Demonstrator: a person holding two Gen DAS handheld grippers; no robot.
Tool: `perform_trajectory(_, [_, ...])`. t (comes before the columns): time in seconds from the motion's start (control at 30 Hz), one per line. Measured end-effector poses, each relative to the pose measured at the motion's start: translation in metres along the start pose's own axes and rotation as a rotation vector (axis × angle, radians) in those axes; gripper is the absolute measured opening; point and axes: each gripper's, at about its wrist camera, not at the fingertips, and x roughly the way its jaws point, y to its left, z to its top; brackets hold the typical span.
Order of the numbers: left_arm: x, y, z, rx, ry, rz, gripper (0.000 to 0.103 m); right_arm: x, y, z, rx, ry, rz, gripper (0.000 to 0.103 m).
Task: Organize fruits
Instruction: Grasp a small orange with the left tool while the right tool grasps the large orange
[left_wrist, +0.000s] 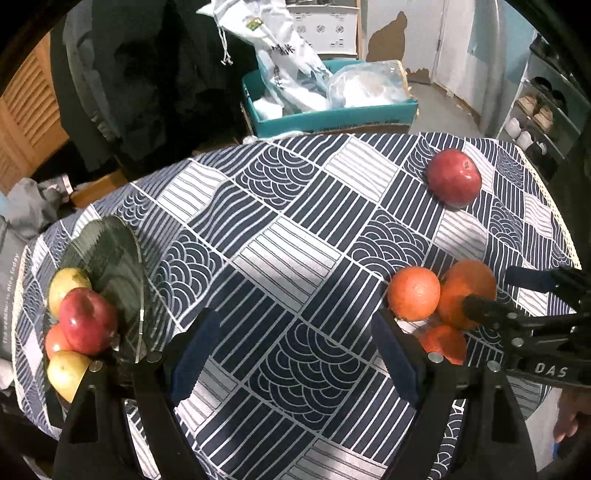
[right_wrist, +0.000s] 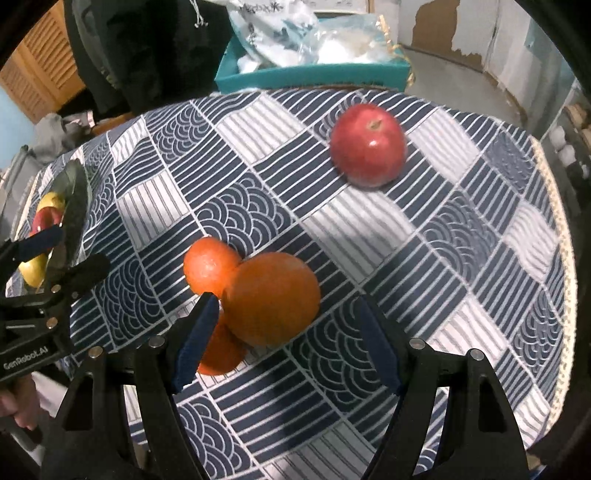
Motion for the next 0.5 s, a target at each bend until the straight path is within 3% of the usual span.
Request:
perform_trajectory(0.23, [0.011,0.002,-0.002,-0.006,0.027,-0.021,0.086,0.024,0.007,-0.003,-0.02,0.04,-0.002,0.077])
perform_trajectory(0.37, [0.014,-0.001,-0.002,-0.007,0.034,-0.038,0.086,0.028,0.0,-0.003,0.025,0.051,0.061,0.064])
perform_trajectory(0.5, [0.012,-0.006,0.0,-0.004,0.035,-0.053,0.086,0.026,-0.003,-0.004,0.053,0.044,0.072,0.063])
